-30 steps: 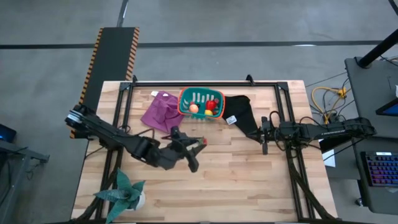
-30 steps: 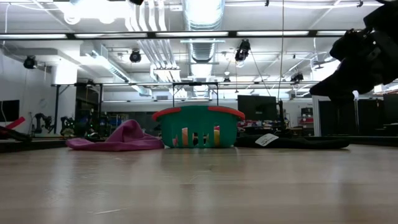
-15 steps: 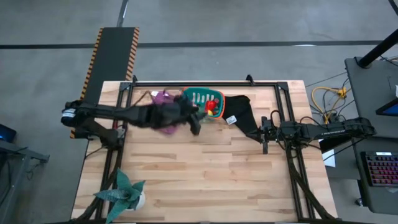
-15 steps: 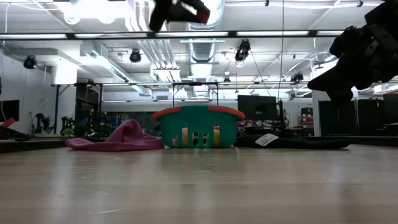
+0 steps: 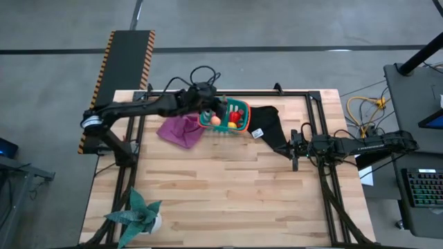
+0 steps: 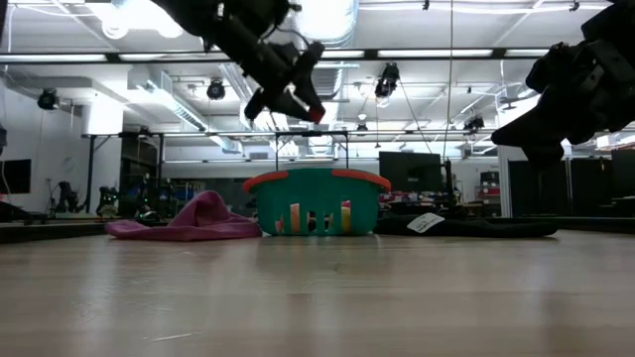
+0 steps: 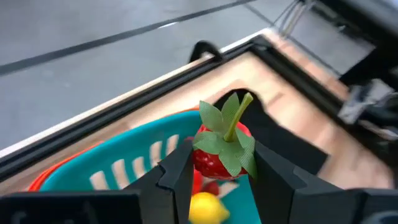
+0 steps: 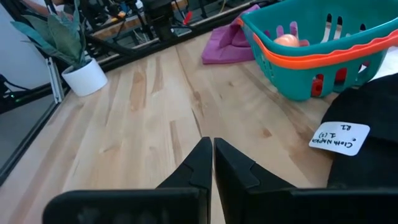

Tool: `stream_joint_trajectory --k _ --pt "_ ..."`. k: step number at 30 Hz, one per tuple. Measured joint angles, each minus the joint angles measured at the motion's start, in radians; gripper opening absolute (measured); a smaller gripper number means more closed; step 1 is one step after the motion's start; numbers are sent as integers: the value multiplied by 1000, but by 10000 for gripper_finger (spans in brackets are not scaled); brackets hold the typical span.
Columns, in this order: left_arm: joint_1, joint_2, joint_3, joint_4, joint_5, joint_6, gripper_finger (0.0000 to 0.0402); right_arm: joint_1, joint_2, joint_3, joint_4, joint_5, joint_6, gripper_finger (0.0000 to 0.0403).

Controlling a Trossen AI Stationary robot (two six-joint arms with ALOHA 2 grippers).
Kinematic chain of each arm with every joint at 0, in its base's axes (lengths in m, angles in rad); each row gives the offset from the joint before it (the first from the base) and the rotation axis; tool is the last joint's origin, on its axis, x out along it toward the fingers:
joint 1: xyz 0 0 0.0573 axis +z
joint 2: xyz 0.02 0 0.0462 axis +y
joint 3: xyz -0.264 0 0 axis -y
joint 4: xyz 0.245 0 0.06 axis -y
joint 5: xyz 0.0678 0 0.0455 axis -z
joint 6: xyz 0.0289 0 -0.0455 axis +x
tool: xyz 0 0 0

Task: Pick and placing Produce into tupperware
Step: Put the red strawberry into the blue bin

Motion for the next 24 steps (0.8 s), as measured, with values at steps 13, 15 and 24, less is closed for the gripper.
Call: stream_joint_trajectory --k 13,15,24 --pt "62 159 0 1 -1 -24 111 0 0 0 1 0 -8 9" --pt "66 180 0 1 -1 -26 111 0 0 0 1 0 -8 9" --pt "70 256 0 1 -2 -27 111 0 0 0 1 0 -8 9"
